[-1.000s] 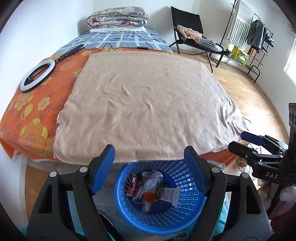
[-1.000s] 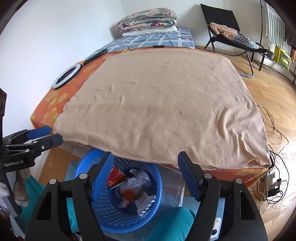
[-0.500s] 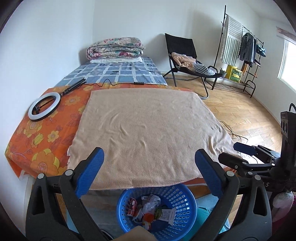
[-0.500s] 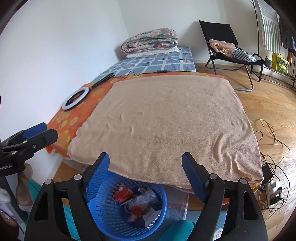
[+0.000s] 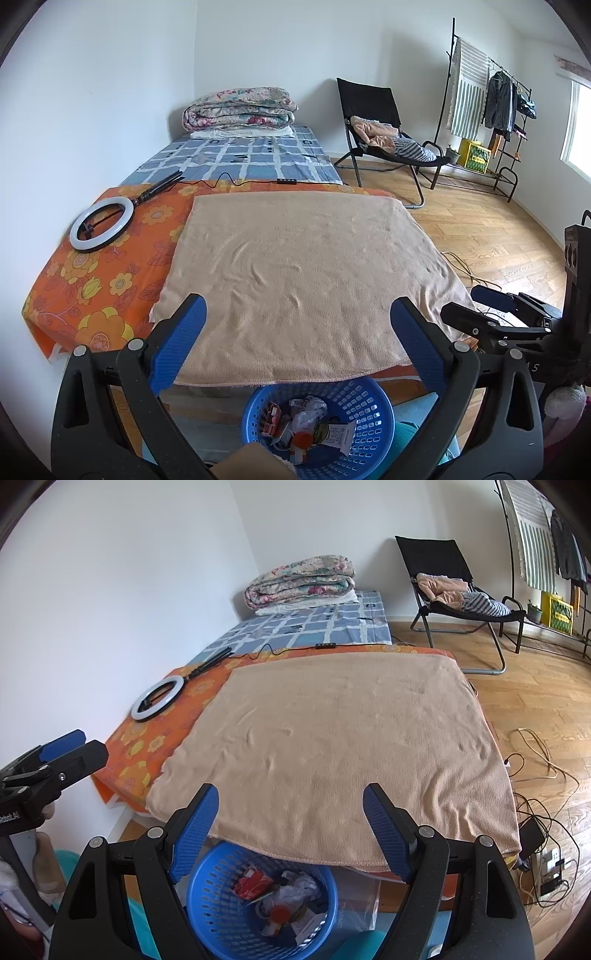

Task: Collect trash

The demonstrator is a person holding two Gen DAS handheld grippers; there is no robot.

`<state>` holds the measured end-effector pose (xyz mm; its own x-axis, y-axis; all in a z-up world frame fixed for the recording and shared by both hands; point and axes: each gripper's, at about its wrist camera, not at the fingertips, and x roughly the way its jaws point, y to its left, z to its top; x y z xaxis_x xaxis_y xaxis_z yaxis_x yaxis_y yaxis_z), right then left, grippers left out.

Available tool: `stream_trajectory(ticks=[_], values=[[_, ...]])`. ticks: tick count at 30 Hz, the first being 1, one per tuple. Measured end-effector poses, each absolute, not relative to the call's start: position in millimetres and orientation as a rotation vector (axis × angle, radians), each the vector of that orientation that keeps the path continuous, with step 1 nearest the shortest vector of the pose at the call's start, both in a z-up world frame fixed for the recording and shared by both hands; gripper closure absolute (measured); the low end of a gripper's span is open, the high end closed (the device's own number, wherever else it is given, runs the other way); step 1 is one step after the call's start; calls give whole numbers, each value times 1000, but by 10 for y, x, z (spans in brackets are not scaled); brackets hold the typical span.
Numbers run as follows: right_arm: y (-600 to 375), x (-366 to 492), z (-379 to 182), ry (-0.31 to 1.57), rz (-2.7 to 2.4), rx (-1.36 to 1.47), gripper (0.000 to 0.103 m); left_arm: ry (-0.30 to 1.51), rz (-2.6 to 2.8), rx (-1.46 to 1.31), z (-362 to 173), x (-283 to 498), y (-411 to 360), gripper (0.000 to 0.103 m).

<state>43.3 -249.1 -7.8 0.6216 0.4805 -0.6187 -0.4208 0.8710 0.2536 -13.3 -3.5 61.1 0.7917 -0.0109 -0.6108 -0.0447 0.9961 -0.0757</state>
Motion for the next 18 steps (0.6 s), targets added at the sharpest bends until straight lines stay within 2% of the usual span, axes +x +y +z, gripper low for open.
stream_trajectory(ticks=[18], values=[[-2498,449,-62,733,526,104,23,665,20,-97,603,-149,-34,1]])
